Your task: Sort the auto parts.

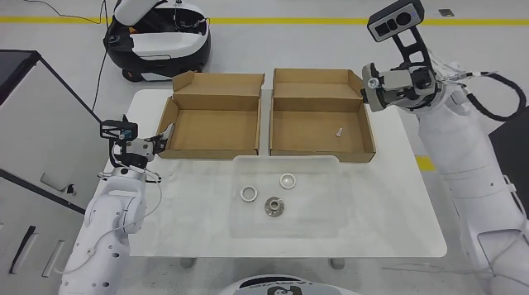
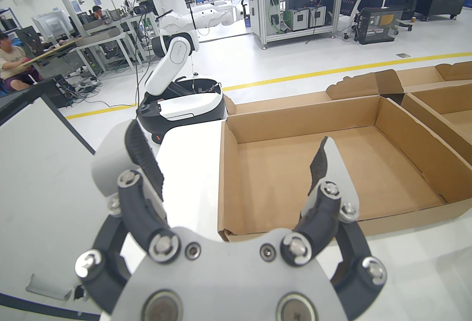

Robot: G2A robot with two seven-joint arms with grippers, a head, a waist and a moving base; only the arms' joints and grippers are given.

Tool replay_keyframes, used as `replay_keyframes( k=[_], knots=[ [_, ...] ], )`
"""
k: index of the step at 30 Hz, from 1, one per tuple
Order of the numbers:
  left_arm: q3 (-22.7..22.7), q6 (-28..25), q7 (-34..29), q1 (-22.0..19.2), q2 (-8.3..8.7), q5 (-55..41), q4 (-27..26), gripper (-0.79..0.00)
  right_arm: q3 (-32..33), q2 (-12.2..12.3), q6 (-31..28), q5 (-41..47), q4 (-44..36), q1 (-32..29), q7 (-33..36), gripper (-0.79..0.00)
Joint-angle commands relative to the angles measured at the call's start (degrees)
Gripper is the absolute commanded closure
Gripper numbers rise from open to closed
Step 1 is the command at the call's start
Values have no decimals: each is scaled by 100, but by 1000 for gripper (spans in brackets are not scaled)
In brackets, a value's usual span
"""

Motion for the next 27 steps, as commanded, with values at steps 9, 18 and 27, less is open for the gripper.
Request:
replay_keyframes(
  k=[9, 18, 27],
  knots=[
    [0, 0, 0, 0, 0, 0, 0, -785, 96, -82, 177, 388, 10, -97, 83, 0],
    [0, 0, 0, 0, 0, 0, 0, -785, 228, -168, 455, 1025, 24, -207, 94, 0],
    [0, 0, 0, 0, 0, 0, 0, -785, 317, -220, 591, 831, -4, -221, 158, 0]
  ],
)
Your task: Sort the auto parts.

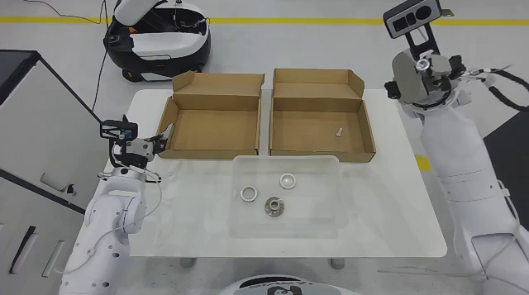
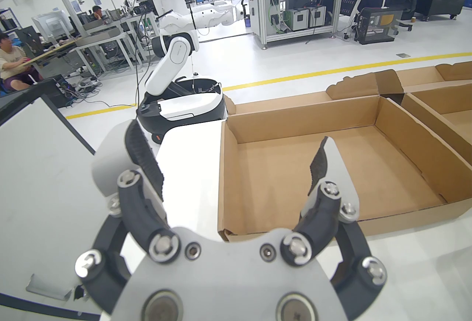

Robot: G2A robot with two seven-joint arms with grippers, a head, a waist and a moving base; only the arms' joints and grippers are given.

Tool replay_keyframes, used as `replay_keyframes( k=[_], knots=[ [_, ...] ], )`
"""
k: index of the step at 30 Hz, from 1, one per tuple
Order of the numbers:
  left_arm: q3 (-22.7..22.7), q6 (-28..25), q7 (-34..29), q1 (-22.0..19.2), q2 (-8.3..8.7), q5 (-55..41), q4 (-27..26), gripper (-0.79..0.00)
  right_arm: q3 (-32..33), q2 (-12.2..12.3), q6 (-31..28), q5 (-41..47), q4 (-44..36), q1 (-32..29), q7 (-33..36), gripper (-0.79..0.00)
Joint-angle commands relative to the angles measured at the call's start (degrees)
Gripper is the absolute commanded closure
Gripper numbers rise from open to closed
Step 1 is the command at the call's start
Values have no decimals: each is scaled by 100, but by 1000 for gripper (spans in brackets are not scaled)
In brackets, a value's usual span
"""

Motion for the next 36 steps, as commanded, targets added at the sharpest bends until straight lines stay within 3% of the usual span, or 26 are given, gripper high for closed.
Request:
replay_keyframes(
  k=[1, 26, 36],
  knots=[
    [0, 0, 0, 0, 0, 0, 0, -785, -1, -6, 28, -39, -8, 3, 28, 0],
    [0, 0, 0, 0, 0, 0, 0, -785, -1, -6, 28, -39, -8, 3, 28, 0],
    [0, 0, 0, 0, 0, 0, 0, -785, 900, 252, 160, -2576, 152, -123, -513, 0]
  ],
)
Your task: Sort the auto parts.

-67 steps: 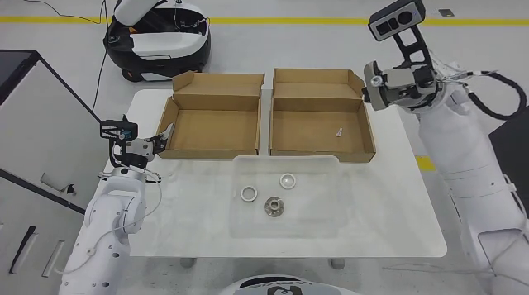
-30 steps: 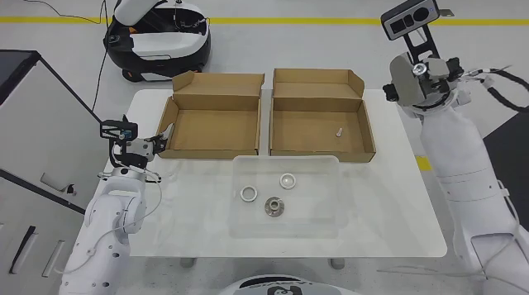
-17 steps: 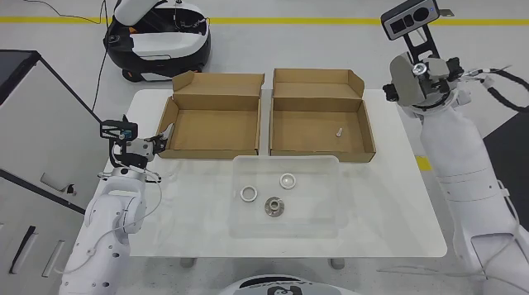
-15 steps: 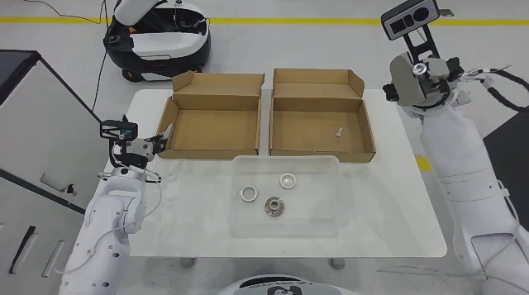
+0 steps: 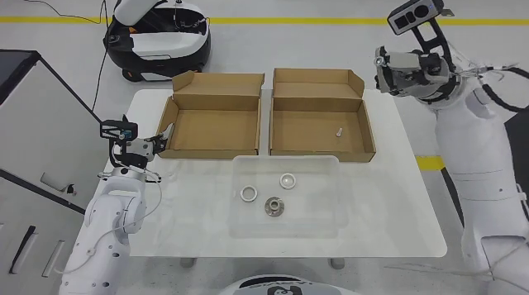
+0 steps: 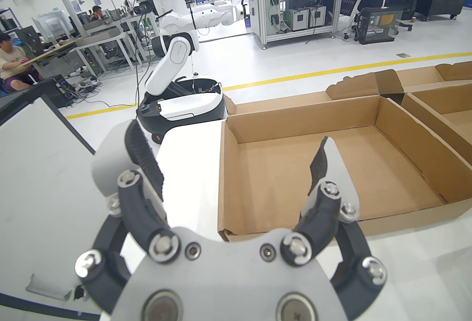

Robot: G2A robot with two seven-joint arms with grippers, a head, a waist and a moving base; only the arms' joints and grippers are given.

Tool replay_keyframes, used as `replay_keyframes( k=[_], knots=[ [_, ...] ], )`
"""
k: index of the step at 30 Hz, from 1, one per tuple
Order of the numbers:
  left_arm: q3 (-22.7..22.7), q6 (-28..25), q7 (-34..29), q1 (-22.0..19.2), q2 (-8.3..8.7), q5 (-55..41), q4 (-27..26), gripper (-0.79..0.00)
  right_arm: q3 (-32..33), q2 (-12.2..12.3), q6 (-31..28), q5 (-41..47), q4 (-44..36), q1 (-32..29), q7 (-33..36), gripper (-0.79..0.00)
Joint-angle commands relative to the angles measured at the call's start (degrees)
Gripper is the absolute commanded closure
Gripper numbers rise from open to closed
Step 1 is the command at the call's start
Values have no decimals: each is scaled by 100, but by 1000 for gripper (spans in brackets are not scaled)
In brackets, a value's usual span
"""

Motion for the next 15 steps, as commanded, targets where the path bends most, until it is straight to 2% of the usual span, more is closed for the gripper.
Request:
replay_keyframes(
  k=[1, 8, 11, 15],
  knots=[
    [0, 0, 0, 0, 0, 0, 0, -785, 239, 79, 74, -804, 17, -29, -84, 0],
    [0, 0, 0, 0, 0, 0, 0, -785, 779, 359, 384, -3476, -202, 49, -244, 0],
    [0, 0, 0, 0, 0, 0, 0, -785, 720, 439, 471, -4494, -350, 212, -246, 0],
    [0, 0, 0, 0, 0, 0, 0, -785, 419, 480, 431, -5392, -433, 568, -258, 0]
  ],
)
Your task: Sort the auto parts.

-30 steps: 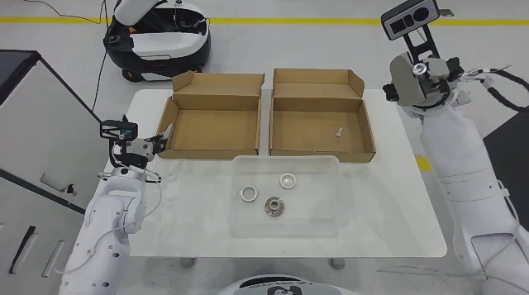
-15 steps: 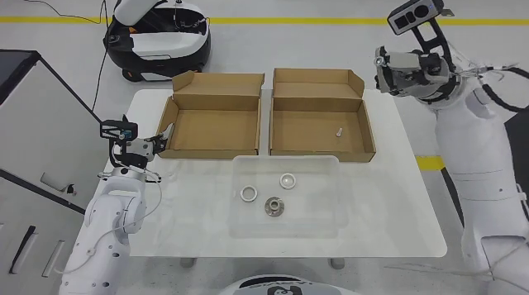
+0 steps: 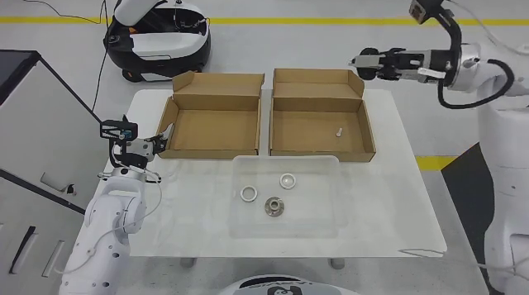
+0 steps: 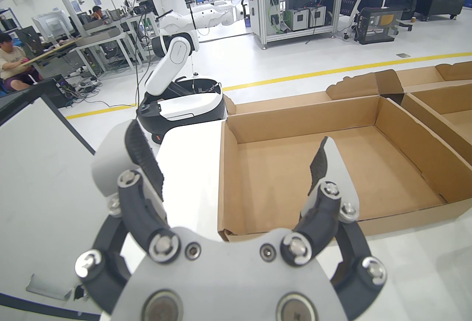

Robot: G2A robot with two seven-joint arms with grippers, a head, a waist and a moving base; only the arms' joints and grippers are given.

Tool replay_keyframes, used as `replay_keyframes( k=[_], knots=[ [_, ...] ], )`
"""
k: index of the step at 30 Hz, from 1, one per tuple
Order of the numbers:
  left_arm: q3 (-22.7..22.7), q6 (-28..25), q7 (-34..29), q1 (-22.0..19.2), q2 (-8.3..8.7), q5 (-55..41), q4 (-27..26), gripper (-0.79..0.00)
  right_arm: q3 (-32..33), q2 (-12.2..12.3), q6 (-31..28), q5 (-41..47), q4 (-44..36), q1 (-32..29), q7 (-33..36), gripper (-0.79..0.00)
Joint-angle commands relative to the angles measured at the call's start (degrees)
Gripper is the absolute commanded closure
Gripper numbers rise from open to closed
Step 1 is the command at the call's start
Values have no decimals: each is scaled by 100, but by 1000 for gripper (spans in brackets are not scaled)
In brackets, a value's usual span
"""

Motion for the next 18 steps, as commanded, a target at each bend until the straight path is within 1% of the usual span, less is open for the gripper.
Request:
replay_keyframes(
  k=[1, 5, 11, 18],
  knots=[
    [0, 0, 0, 0, 0, 0, 0, -785, -210, 5, -54, -430, 8, 231, -30, 0],
    [0, 0, 0, 0, 0, 0, 0, -785, -679, -20, -161, -937, 119, 718, -69, 0],
    [0, 0, 0, 0, 0, 0, 0, -785, -1489, -120, -367, -1507, 463, 1538, -58, 0],
    [0, 0, 0, 0, 0, 0, 0, -785, -2361, -272, -507, -2080, 1103, 2286, 43, 0]
  ],
)
